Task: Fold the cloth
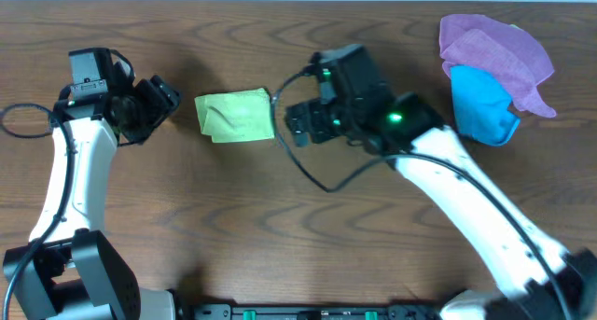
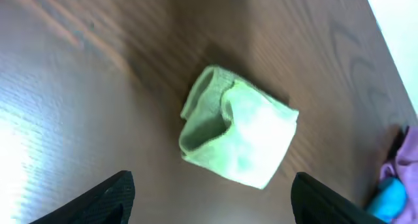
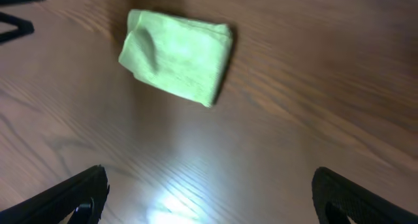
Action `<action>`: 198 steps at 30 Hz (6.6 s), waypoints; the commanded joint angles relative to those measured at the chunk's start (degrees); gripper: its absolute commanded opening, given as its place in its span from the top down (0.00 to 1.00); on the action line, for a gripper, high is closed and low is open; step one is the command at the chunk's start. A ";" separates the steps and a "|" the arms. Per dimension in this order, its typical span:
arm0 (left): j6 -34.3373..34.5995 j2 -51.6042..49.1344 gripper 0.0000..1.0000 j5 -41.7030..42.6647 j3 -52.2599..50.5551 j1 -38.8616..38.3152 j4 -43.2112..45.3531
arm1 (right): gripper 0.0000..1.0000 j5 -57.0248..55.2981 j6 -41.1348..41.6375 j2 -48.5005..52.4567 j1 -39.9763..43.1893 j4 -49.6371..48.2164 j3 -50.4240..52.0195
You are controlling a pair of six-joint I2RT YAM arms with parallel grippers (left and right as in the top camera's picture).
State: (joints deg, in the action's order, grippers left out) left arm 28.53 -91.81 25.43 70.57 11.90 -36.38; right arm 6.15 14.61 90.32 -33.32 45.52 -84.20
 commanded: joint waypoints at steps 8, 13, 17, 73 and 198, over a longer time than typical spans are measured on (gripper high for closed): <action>7.54 0.96 0.22 9.77 -8.17 0.04 1.70 | 0.01 -1.88 -0.37 -22.60 6.58 0.31 18.71; 15.17 0.96 0.21 13.64 -16.92 -1.33 11.15 | 0.01 -1.60 4.24 -38.29 11.85 0.15 30.64; 22.49 0.96 0.17 13.57 -22.51 -3.89 20.92 | 0.01 -1.14 6.51 -49.00 14.38 0.46 36.02; 30.27 -17.05 0.94 11.82 -14.60 -12.83 55.95 | 0.01 8.68 6.16 -58.23 14.71 13.53 37.46; -3.87 -0.22 0.05 0.13 29.79 3.65 -7.04 | 0.01 8.68 0.31 -59.01 14.71 14.12 37.46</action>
State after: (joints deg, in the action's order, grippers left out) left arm 28.86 -95.59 27.88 99.15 15.33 -42.15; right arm 14.98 15.84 31.73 -19.14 59.70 -47.00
